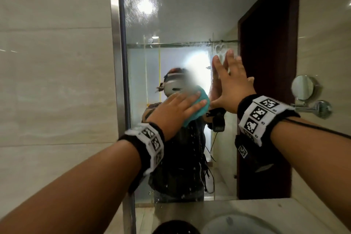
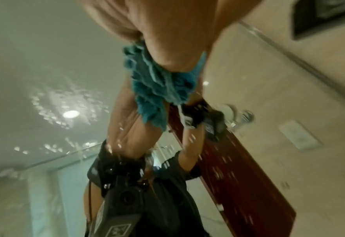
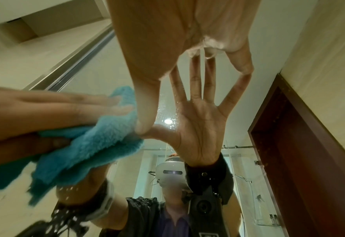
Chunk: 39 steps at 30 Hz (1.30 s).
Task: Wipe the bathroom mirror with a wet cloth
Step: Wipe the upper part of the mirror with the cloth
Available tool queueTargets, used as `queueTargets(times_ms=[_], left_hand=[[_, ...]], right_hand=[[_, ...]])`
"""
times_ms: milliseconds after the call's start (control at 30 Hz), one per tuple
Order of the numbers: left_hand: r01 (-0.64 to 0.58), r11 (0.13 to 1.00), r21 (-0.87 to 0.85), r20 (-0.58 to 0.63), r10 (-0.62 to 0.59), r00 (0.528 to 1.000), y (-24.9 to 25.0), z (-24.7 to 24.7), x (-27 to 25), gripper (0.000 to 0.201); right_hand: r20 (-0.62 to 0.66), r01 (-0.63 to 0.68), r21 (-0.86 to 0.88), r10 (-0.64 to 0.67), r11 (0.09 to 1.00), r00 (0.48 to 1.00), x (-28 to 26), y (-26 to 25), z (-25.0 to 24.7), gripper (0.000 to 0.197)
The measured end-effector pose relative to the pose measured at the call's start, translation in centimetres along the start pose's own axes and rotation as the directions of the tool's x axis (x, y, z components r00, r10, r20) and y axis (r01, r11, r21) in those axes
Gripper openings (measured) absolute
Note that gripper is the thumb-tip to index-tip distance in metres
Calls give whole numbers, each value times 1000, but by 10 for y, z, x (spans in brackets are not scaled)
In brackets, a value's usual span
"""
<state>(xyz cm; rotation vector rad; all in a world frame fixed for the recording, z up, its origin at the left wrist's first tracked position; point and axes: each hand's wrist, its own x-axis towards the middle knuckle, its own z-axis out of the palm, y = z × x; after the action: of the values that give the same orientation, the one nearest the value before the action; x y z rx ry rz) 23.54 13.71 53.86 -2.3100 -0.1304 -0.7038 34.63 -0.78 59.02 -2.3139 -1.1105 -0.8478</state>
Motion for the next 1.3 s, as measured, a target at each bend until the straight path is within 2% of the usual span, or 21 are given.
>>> queueTargets(times_ms=[67,133,200,233,300,367,433,500,533,600,667,700,733,800,867,933,1000,1100,1167,1233,1300], left_hand=[[69,997,-39,-74,-72,995,-23,-11,13,78],[309,917,-252,-205,-363,909,-47,-26,25,83],[415,836,-358,-205,-504,839,-51,-27,30,85],[400,844,-357,-209,-489,847,-42,-24,26,85],[251,941,-229,-208,-299,931,-12,-1,11,83],[100,989,-112,-111,-112,988,19,16,-12,79],[37,998,-50,-45,-40,998,17,18,-20,74],[71,997,-24,-45,-72,996,-9,3,-11,73],[159,983,-94,-115,-169,979,-25,-4,-6,76],[392,863,-320,-226,-471,853,-55,-19,0,86],[519,753,-404,-190,-624,758,-62,-16,-2,88],[529,744,-408,-171,-631,757,-54,-11,-6,88],[490,780,-390,-171,-584,793,-40,1,-13,89],[326,906,-269,-145,-373,917,-2,31,-35,90],[185,962,-201,-93,-207,974,25,51,-61,84],[154,978,-142,-77,-166,983,15,46,-60,77],[251,953,-171,-58,-264,963,-16,27,-44,79],[505,808,-304,-109,-556,824,-64,-18,-21,93],[534,772,-344,-138,-604,785,-71,-19,-18,96],[517,785,-340,-143,-587,797,-55,4,-27,93],[435,865,-250,-131,-476,870,-20,36,-47,90]], right_hand=[[-2,-3,9,3,1000,1000,0,0,0,131],[-3,1,19,-1,1000,1000,1,1,0,132],[-9,0,19,0,1000,1000,2,2,2,133],[-6,1,20,0,1000,1000,2,2,2,133],[-8,0,17,0,1000,1000,1,1,3,133],[0,-4,11,4,1000,1000,1,1,2,133],[1,-8,4,8,1000,1000,0,0,2,133],[-7,-10,3,10,1000,1000,1,1,2,134],[-8,-12,13,12,1000,1000,1,0,2,135],[-17,-15,25,15,1000,1000,2,1,3,135],[-16,-13,26,14,1000,1000,2,1,4,135],[-14,-12,28,13,1000,1000,2,1,5,135],[-13,-14,31,14,999,1000,2,2,5,135],[5,-27,21,27,999,1000,0,-1,2,135],[12,-47,-21,48,999,999,-4,-8,-1,133],[-12,-23,-63,22,998,1000,-8,-19,1,127],[4,36,-58,-36,998,999,-11,-32,8,124],[69,11,-42,-8,999,998,-12,-41,21,132],[62,-2,-37,5,999,998,-11,-41,25,135],[54,6,-19,-5,1000,999,-11,-40,27,136],[58,10,-13,-9,1000,998,-11,-39,26,136]])
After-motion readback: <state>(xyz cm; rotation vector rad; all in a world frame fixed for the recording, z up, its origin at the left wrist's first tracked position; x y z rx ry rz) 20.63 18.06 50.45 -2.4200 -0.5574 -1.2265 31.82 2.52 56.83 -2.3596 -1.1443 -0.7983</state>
